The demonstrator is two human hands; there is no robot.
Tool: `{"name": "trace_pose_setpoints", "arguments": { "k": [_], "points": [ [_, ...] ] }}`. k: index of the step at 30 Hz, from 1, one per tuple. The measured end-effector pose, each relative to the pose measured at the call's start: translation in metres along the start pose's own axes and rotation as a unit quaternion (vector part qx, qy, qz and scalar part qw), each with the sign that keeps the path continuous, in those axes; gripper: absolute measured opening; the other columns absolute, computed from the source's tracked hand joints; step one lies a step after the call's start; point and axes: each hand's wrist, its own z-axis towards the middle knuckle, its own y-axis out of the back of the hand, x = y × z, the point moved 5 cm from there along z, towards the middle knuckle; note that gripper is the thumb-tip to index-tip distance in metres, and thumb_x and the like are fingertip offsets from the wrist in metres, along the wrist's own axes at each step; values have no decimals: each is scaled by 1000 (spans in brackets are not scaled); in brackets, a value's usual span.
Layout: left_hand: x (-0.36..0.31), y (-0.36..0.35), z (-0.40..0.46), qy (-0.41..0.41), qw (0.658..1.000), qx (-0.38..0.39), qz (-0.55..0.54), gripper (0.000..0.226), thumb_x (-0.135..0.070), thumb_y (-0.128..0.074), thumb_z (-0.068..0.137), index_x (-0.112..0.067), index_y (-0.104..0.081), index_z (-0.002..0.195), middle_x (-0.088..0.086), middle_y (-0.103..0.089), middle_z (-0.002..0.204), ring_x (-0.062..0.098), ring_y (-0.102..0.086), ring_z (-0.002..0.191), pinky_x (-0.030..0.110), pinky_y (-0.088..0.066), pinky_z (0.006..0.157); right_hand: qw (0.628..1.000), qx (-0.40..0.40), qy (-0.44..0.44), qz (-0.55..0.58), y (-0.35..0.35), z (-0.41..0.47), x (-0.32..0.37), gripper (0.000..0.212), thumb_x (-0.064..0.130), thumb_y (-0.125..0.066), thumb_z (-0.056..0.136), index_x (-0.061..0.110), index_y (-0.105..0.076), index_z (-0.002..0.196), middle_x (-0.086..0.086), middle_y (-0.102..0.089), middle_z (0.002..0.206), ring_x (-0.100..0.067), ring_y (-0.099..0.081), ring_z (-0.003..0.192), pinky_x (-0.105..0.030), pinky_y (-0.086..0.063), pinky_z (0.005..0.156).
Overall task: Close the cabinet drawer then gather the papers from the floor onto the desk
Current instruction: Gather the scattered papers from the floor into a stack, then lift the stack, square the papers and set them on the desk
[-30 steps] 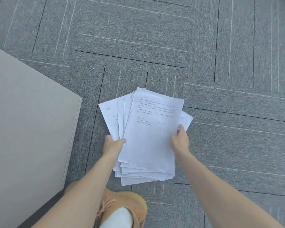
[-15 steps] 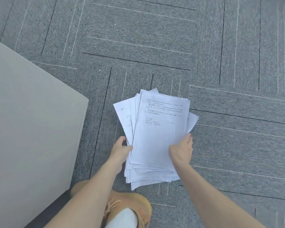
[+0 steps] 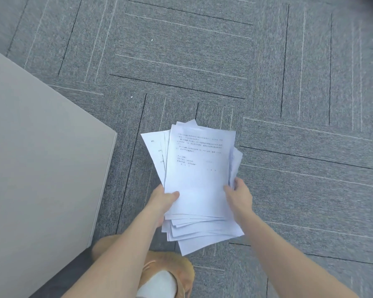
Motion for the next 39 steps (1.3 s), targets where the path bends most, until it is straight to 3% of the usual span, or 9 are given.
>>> {"name": "trace_pose_setpoints", "arguments": {
  "k": [5, 9, 15, 17, 21, 23, 26, 31, 39],
  "points": [
    [-40, 10, -40, -20, 999, 44, -7, 31, -4, -63, 91, -10, -56, 121, 2, -68, 100, 20, -66, 87, 34, -54, 78, 999, 30, -36, 18, 27, -10, 15, 52, 37, -63, 84, 9, -52, 126, -8, -63, 119, -31, -62, 109, -37, -48, 89],
    [-83, 22, -86, -54, 997, 56, -11, 23, -9, -64, 92, -15, -54, 112, -3, -66, 101, 7, -61, 77, 24, -41, 57, 998, 19, 6, 61, 59, -40, 57, 32, 22, -64, 88, 5, -56, 115, -8, -64, 109, -26, -60, 88, -30, -43, 61],
    [-162, 46, -188, -160, 987, 1, 25, 28, -11, -66, 89, -11, -55, 114, 7, -65, 117, 27, -64, 108, 42, -51, 97, 968, 42, 99, 229, 121, -109, 141, 36, 1, -67, 85, 4, -53, 118, -8, -70, 106, -16, -68, 75, -26, -52, 53],
    [-190, 52, -228, -194, 980, 7, 32, 23, -14, -68, 87, -13, -56, 107, 7, -66, 117, 25, -64, 107, 42, -50, 98, 951, 61, 134, 271, 147, -137, 171, 40, 0, -66, 78, 6, -55, 117, -10, -74, 103, -26, -74, 77, -28, -56, 52],
    [-240, 63, -325, -253, 966, 22, 45, 14, -1, -64, 87, -5, -67, 100, 6, -73, 89, 20, -69, 81, 28, -57, 71, 921, 110, 225, 298, 204, -204, 228, 47, 3, -62, 67, 3, -64, 114, -19, -77, 104, -27, -75, 75, -31, -57, 55],
    [-258, 72, -378, -291, 956, 3, 44, 5, -5, -65, 88, -4, -67, 93, 7, -72, 86, 18, -66, 81, 25, -56, 72, 906, 125, 275, 298, 232, -244, 254, 47, 4, -59, 67, 6, -67, 113, -17, -77, 104, -26, -74, 79, -33, -59, 60],
    [-280, 83, -459, -357, 934, -18, 23, 23, -25, -65, 91, -9, -70, 108, 2, -73, 110, 14, -65, 103, 28, -48, 101, 877, 137, 347, 303, 270, -310, 286, 47, 3, -56, 69, 13, -68, 113, -14, -77, 105, -29, -74, 89, -39, -60, 71],
    [-291, 123, -585, -487, 868, -101, 6, 16, -35, -65, 91, -20, -66, 94, -13, -67, 95, 9, -62, 94, 23, -41, 81, 819, 154, 449, 323, 329, -434, 322, 42, -10, -53, 78, 13, -64, 112, -16, -75, 105, -33, -75, 92, -48, -60, 80],
    [-240, 200, -788, -601, 780, -165, -64, 14, -28, -71, 87, -21, -61, 79, -11, -66, 90, 11, -62, 93, 30, -41, 87, 722, 207, 565, 341, 373, -638, 343, 49, -3, -56, 72, 24, -68, 111, -14, -77, 105, -39, -73, 99, -62, -56, 88]
  ]
}}
